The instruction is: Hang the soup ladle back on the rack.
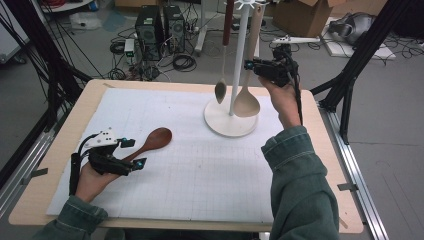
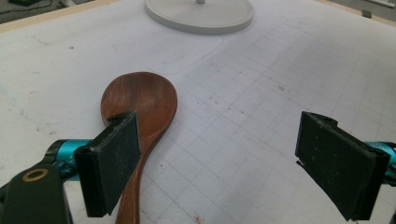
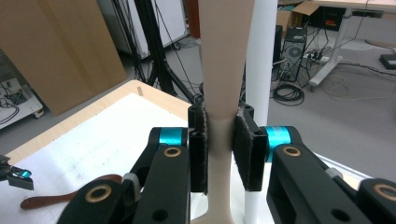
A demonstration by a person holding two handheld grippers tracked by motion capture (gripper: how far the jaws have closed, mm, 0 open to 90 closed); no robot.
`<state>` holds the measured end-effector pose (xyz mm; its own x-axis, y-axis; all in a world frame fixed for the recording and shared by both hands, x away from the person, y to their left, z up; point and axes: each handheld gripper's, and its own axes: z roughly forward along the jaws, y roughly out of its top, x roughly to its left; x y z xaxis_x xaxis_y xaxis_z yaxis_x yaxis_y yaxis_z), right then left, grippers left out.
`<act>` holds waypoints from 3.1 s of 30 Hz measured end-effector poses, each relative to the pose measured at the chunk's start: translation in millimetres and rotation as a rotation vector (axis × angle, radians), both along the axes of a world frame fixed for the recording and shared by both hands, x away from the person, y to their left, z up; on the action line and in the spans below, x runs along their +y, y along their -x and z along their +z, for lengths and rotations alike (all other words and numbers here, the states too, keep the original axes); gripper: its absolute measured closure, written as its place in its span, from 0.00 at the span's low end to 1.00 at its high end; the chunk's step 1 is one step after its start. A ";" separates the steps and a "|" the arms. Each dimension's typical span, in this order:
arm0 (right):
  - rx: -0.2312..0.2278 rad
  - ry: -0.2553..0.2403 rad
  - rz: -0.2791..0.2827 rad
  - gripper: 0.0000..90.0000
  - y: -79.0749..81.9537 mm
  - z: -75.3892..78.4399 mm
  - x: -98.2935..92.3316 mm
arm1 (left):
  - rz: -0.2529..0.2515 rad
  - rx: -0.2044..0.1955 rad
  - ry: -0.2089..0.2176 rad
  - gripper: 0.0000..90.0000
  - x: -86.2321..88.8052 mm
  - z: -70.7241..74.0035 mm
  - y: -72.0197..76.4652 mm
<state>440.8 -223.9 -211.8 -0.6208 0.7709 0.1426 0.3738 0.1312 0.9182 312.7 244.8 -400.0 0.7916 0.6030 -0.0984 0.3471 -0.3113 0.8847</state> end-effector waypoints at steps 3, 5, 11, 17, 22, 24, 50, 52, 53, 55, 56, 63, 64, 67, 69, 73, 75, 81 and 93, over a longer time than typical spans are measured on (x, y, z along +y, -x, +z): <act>0.001 0.004 0.004 0.86 -1.5 -1.1 1.1 | 0.000 0.000 -0.001 0.16 0.3 0.1 -0.1; 0.003 0.001 0.011 0.86 -2.1 -1.3 1.8 | -0.001 0.001 -0.002 0.16 0.1 -0.1 -0.2; 0.000 0.004 0.008 0.86 -5.7 -1.8 2.4 | 0.001 0.000 0.001 0.16 0.2 0.1 0.0; -0.003 0.007 0.015 0.86 -7.8 0.0 4.5 | 0.001 0.001 0.000 0.16 0.2 -0.1 -0.2; 0.003 0.006 0.022 0.86 -10.9 -4.6 4.1 | 0.000 -0.003 0.000 0.16 0.7 0.5 0.0; -0.003 -0.006 0.033 0.86 -11.1 -6.5 3.5 | 0.002 -0.002 0.001 0.16 0.7 0.5 0.1; -0.041 -0.106 0.210 0.80 15.0 -19.8 -14.5 | -0.005 -0.004 -0.006 0.16 -0.7 0.9 0.3; -0.035 -0.106 0.247 0.82 17.6 -20.6 -13.1 | -0.007 -0.001 -0.004 0.16 -0.9 0.8 0.7; -0.037 -0.104 0.259 0.83 18.1 -21.0 -12.6 | -0.006 -0.001 -0.003 0.16 -1.0 0.8 0.5; -0.032 -0.097 0.282 0.90 20.0 -21.4 -11.4 | -0.007 -0.003 -0.002 0.16 -0.6 1.0 0.5; -0.032 -0.099 0.295 0.93 20.5 -21.6 -11.2 | -0.007 -0.004 -0.001 0.16 -0.3 1.2 0.6; -0.037 -0.112 0.339 1.00 24.2 -16.6 -13.8 | -0.006 -0.003 0.001 0.16 1.1 1.1 0.2; -0.041 -0.110 0.344 1.00 24.5 -15.2 -14.5 | -0.006 -0.002 0.003 0.16 1.3 1.1 0.2; -0.042 -0.101 0.353 1.00 25.6 -8.6 -16.2 | -0.006 -0.002 0.006 0.16 2.1 1.4 0.0; -0.055 -0.096 0.357 1.00 26.3 -2.2 -17.3 | -0.005 -0.005 0.009 0.16 2.3 1.6 -0.1; -0.076 -0.081 0.368 1.00 26.5 11.9 -20.0 | -0.004 -0.002 0.009 0.16 2.7 1.5 -0.4; -0.092 -0.077 0.369 1.00 26.1 19.9 -21.8 | -0.005 -0.003 0.010 0.16 2.3 1.3 -0.6; -0.109 -0.068 0.368 1.00 23.5 44.4 -25.8 | -0.003 0.000 0.009 0.16 1.4 0.7 -1.2; -0.127 -0.058 0.356 1.00 10.0 80.4 -24.3 | -0.006 -0.001 0.011 0.16 2.2 0.6 -1.8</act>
